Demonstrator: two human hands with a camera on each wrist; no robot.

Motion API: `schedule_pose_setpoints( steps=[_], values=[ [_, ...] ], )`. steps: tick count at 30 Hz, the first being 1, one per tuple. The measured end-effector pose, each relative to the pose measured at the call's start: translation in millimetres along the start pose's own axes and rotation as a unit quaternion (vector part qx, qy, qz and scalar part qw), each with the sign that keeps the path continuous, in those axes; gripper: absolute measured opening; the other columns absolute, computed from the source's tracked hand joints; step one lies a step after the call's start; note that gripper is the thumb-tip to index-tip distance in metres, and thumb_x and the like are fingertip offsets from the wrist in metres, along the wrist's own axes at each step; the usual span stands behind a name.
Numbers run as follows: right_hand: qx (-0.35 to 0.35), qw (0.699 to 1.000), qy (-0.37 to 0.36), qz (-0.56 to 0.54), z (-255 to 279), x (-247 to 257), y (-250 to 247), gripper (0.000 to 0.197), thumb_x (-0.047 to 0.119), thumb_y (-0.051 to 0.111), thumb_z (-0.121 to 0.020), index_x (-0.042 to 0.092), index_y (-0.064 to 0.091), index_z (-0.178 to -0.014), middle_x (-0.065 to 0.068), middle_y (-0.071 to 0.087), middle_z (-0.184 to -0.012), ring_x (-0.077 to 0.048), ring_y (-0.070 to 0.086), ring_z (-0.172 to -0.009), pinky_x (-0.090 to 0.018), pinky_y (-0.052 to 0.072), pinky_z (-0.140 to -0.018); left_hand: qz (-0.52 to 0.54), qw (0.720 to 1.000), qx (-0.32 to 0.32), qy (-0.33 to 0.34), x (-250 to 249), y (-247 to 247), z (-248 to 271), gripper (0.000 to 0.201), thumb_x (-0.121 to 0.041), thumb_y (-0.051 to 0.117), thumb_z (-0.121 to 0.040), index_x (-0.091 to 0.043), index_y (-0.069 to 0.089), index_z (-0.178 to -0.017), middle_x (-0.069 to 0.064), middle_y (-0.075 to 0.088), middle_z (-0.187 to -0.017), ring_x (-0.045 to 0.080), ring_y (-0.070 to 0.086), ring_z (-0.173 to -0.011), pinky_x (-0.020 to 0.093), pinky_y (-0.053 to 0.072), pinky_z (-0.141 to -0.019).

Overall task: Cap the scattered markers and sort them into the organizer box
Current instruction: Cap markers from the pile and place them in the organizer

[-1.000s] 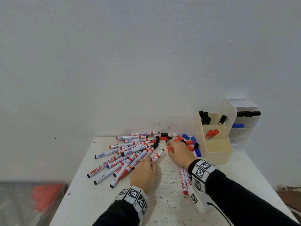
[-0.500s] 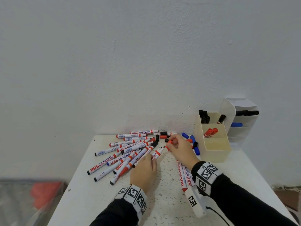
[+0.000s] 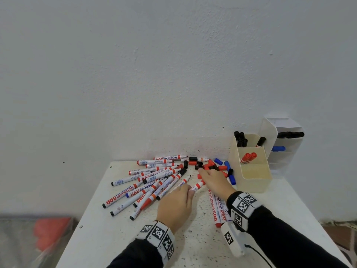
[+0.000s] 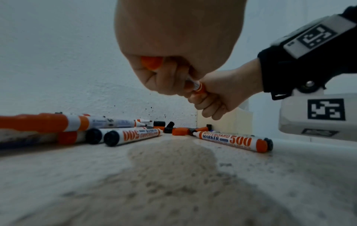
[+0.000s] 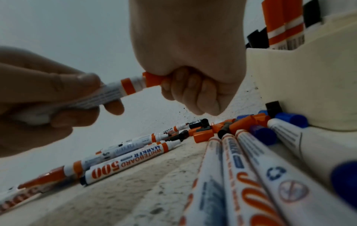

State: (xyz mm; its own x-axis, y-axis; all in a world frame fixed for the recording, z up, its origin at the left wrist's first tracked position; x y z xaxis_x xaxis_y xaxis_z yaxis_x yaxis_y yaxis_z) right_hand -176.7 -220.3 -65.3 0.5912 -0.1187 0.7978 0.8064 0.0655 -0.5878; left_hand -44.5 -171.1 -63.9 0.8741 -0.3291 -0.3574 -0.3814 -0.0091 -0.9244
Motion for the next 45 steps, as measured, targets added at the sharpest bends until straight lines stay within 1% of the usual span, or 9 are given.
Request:
schedule_pose_setpoints(
  steps=[4, 9, 18, 21, 23, 25, 30, 36, 45],
  values=[
    [-0.02, 1.0, -0.014, -0.017, 0, 4, 1, 0.04, 0.026, 0.036, -0.096, 0.015, 0.043, -0.058, 0.001, 0.034, -0.053, -0.012, 0.034, -0.052, -0.03, 0.028, -0.056, 0.087, 0.995, 0.04, -0.001, -9, -2, -5, 0.035, -0.035, 0.023, -0.101, -0.015, 0.051, -0.093, 0.001, 0.056, -0.077, 0.016, 0.05, -0.066, 0.031, 0.042, -0.062],
    [-0.027, 0.998, -0.049, -0.041, 8, 11, -5, 0.042, 0.028, 0.035, -0.098, 0.015, 0.043, -0.059, 0.002, 0.032, -0.051, -0.011, 0.032, -0.049, -0.027, 0.028, -0.053, 0.243, 0.962, 0.119, -0.029, -19, -2, -5, 0.035, -0.035, 0.024, -0.102, -0.018, 0.043, -0.076, -0.006, 0.041, -0.063, 0.006, 0.037, -0.051, 0.021, 0.031, -0.048],
    [-0.046, 0.989, -0.126, -0.069, 18, 51, -23, 0.017, 0.03, 0.062, -0.087, 0.018, 0.051, -0.081, 0.003, 0.052, -0.07, -0.009, 0.05, -0.06, -0.016, 0.043, -0.056, 0.314, 0.949, -0.031, -0.02, -10, -13, -24, 0.031, -0.031, 0.031, -0.101, -0.017, 0.05, -0.081, -0.002, 0.05, -0.071, 0.013, 0.048, -0.067, 0.025, 0.038, -0.064],
    [-0.14, 0.976, -0.167, -0.018, 23, 63, -51, 0.014, 0.023, 0.06, -0.089, 0.015, 0.056, -0.099, 0.008, 0.053, -0.08, -0.005, 0.051, -0.067, -0.008, 0.04, -0.06, 0.179, 0.983, -0.001, -0.048, 8, -6, -29, 0.029, -0.027, 0.031, -0.101, -0.016, 0.058, -0.101, 0.004, 0.056, -0.102, 0.018, 0.052, -0.101, 0.026, 0.04, -0.085],
    [-0.197, 0.963, -0.183, -0.022, 26, 67, -74, 0.022, 0.017, 0.056, -0.091, 0.014, 0.053, -0.112, 0.006, 0.054, -0.088, -0.012, 0.057, -0.074, -0.016, 0.047, -0.067, 0.061, 0.99, 0.089, -0.091, 23, 8, -29, 0.037, -0.024, 0.036, -0.099, -0.014, 0.044, -0.134, 0.007, 0.043, -0.135, 0.021, 0.04, -0.127, 0.032, 0.037, -0.105],
    [-0.259, 0.943, -0.204, -0.043, 34, 68, -101, 0.028, 0.012, 0.054, -0.091, 0.014, 0.047, -0.118, 0.002, 0.056, -0.094, -0.018, 0.061, -0.08, -0.022, 0.052, -0.073, -0.012, 0.982, 0.152, -0.11, 30, 17, -26, 0.046, -0.018, 0.041, -0.097, -0.013, 0.033, -0.142, 0.009, 0.031, -0.147, 0.024, 0.03, -0.135, 0.038, 0.035, -0.11],
    [-0.401, 0.874, -0.273, -0.02, 61, 61, -160, 0.022, 0.003, 0.047, -0.093, 0.006, 0.05, -0.115, -0.002, 0.054, -0.092, 0.007, 0.052, -0.075, -0.003, 0.042, -0.07, -0.055, 0.984, 0.133, -0.104, 31, 19, -26, 0.052, -0.008, 0.047, -0.094, -0.012, 0.029, -0.143, 0.009, 0.028, -0.149, 0.025, 0.031, -0.136, 0.039, 0.039, -0.107],
    [-0.41, 0.884, -0.216, 0.058, 52, 13, -178, 0.026, 0.005, 0.05, -0.091, 0.005, 0.052, -0.117, -0.004, 0.054, -0.099, -0.017, 0.052, -0.089, -0.034, 0.049, -0.083, 0.005, 0.984, 0.122, -0.132, 32, 24, -26, 0.053, -0.006, 0.049, -0.091, -0.012, 0.029, -0.14, 0.011, 0.044, -0.136, 0.025, 0.043, -0.125, 0.036, 0.042, -0.103],
    [-0.414, 0.88, -0.223, 0.064, 46, 3, -172, 0.023, 0.004, 0.047, -0.092, 0.003, 0.054, -0.115, -0.002, 0.056, -0.093, -0.013, 0.052, -0.085, -0.022, 0.039, -0.076, 0.045, 0.991, 0.036, -0.123, 28, 19, -22, 0.04, -0.026, 0.046, -0.094, -0.022, 0.038, -0.133, -0.001, 0.057, -0.121, 0.015, 0.057, -0.103, 0.029, 0.055, -0.082]
  ],
)
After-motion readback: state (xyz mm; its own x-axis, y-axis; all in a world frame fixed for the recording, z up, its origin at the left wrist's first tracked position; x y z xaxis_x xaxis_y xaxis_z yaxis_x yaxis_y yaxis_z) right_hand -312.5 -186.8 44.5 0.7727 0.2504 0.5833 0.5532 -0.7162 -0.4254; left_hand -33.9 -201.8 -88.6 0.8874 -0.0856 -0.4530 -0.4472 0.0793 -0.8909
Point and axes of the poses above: each hand's wrist, its own z-axis away from the middle knuckle, its own y-axis out of the palm, x = y × z, the point moved 6 cm from there along -z, towards the middle knuckle
